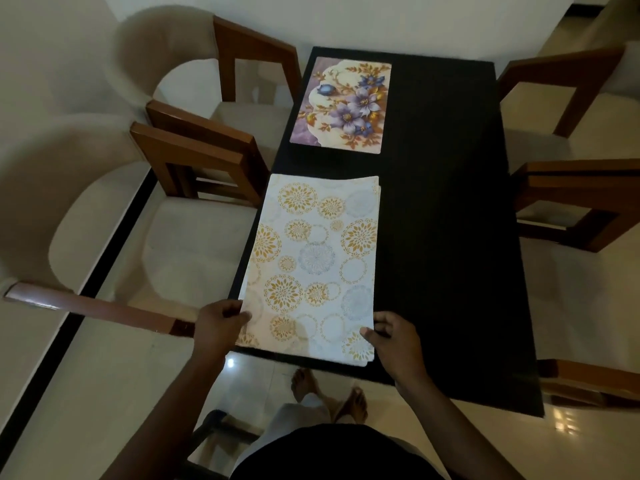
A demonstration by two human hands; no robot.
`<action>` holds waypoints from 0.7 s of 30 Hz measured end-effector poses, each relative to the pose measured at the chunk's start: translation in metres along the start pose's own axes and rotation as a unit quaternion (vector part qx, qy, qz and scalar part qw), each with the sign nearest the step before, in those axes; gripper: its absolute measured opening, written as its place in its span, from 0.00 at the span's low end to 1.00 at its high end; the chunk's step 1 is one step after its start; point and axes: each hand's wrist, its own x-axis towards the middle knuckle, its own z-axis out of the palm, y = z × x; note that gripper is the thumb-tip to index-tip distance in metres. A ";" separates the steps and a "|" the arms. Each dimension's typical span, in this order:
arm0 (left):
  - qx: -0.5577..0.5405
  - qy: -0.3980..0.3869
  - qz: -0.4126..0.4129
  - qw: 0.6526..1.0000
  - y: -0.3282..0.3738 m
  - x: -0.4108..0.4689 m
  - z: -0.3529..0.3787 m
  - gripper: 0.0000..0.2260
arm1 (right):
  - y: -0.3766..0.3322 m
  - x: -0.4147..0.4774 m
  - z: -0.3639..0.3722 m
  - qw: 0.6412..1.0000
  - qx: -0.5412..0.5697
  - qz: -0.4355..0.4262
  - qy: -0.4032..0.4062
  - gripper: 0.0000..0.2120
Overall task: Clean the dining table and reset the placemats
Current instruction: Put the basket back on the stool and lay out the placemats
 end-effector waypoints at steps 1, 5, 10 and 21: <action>-0.002 -0.001 0.013 1.000 0.002 -0.003 -0.001 0.08 | -0.002 0.000 -0.005 1.000 -0.007 -0.008 0.006 0.10; -0.037 -0.016 0.030 0.999 0.017 0.003 0.003 0.09 | -0.015 0.007 -0.032 0.998 -0.007 -0.032 0.056 0.07; -0.095 -0.076 0.058 0.991 0.081 0.023 0.039 0.09 | -0.043 0.038 -0.083 0.992 0.013 -0.037 0.121 0.05; -0.098 -0.202 0.072 0.972 0.255 0.126 0.211 0.09 | -0.094 0.201 -0.236 0.976 0.058 -0.033 0.209 0.08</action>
